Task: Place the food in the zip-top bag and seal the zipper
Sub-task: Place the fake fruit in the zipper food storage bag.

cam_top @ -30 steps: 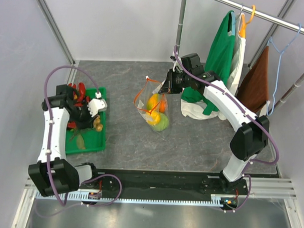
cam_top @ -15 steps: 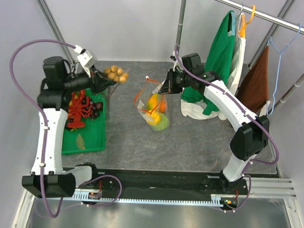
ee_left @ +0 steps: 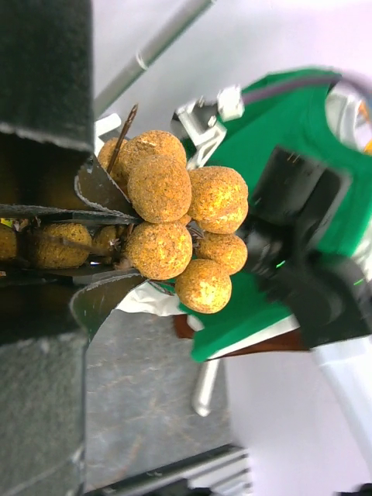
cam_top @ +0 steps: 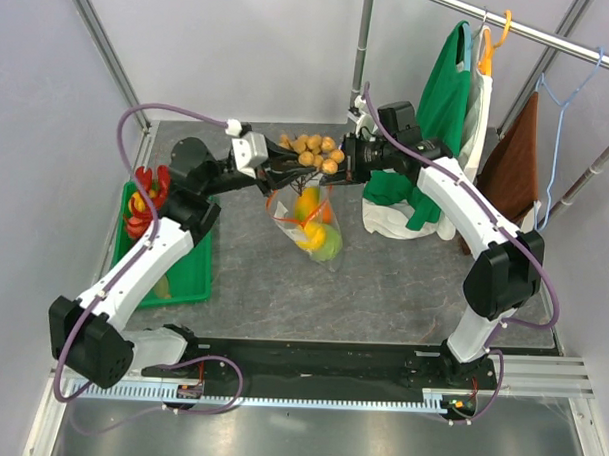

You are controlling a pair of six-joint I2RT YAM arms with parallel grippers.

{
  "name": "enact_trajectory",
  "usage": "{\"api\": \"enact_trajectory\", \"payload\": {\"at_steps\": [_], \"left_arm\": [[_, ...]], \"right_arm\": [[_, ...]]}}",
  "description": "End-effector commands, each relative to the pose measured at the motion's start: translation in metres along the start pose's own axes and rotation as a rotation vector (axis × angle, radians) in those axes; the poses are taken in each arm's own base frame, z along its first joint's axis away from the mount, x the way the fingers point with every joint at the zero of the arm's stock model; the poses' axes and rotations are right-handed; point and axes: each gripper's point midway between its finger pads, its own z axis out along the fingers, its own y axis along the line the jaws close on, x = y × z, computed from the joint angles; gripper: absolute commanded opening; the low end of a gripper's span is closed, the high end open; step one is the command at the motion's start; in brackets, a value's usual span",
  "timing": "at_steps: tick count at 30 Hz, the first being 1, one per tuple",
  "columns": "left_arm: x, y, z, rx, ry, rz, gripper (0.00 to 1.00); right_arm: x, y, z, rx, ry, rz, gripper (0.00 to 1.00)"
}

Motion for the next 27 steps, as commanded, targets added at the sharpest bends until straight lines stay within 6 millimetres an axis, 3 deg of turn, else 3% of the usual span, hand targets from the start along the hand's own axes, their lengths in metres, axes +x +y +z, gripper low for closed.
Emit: {"api": "enact_trajectory", "payload": {"at_steps": [1, 8, 12, 17, 18, 22, 26, 27], "left_arm": [[0.01, -0.011, 0.006, 0.115, -0.053, 0.285, 0.02], [0.038, -0.039, -0.003, 0.271, -0.045, 0.446, 0.02], [0.046, -0.061, -0.011, 0.388, -0.064, 0.504, 0.02], [0.054, -0.074, -0.011, 0.474, -0.08, 0.461, 0.02], [0.058, -0.074, -0.011, 0.489, -0.088, 0.521, 0.02], [0.086, -0.081, -0.017, 0.533, 0.006, 0.371, 0.02], [0.097, -0.074, -0.012, 0.493, 0.076, 0.22, 0.06], [0.096, -0.074, -0.012, 0.453, 0.121, 0.025, 0.07]], "right_arm": [[-0.004, 0.041, -0.023, -0.195, 0.014, -0.098, 0.0], [0.014, 0.055, -0.038, -0.316, 0.088, -0.17, 0.0], [0.021, 0.054, -0.037, -0.336, 0.123, -0.171, 0.0], [0.022, 0.048, -0.032, -0.329, 0.132, -0.162, 0.0], [0.021, 0.047, -0.032, -0.328, 0.131, -0.161, 0.0], [0.021, 0.045, -0.03, -0.32, 0.131, -0.166, 0.0], [0.02, 0.041, -0.028, -0.308, 0.131, -0.158, 0.0], [0.019, 0.039, -0.027, -0.303, 0.128, -0.156, 0.0]]}}
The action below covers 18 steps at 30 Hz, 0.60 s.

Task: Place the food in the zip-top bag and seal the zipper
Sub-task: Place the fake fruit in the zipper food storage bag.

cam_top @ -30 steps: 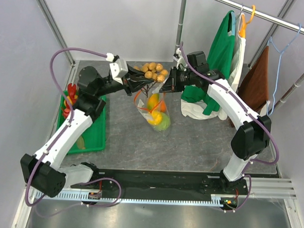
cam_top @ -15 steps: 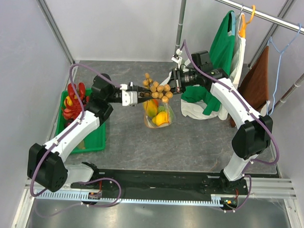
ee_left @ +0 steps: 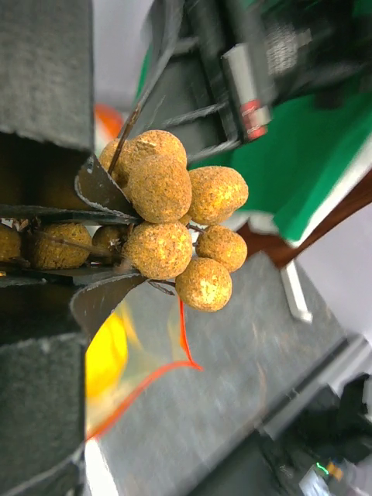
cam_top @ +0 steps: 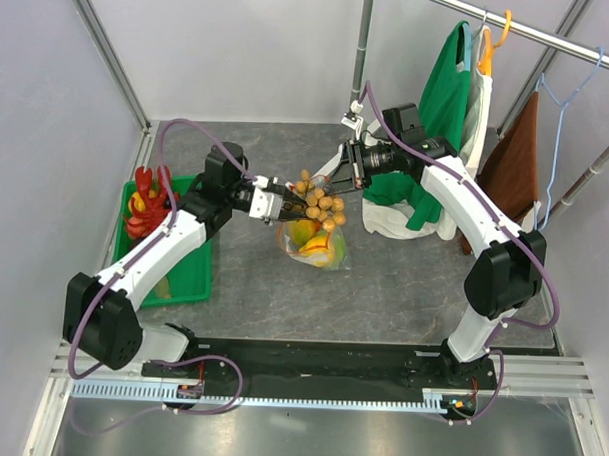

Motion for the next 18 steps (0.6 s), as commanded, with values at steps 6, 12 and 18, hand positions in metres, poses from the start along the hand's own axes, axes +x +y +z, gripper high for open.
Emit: {"api": "enact_trajectory", "payload": {"at_steps": [6, 12, 18], "left_arm": [[-0.002, 0.024, -0.001, -0.325, -0.045, -0.638, 0.16], [0.005, 0.038, -0.006, -0.477, -0.047, -0.633, 0.23], [0.003, 0.039, -0.012, -0.496, -0.009, -0.569, 0.45]], "right_arm": [[-0.01, -0.001, -0.003, -0.011, -0.029, 0.015, 0.0], [-0.013, 0.002, 0.001, -0.05, -0.036, 0.06, 0.0], [-0.015, 0.006, 0.0, -0.062, -0.043, 0.058, 0.0]]}}
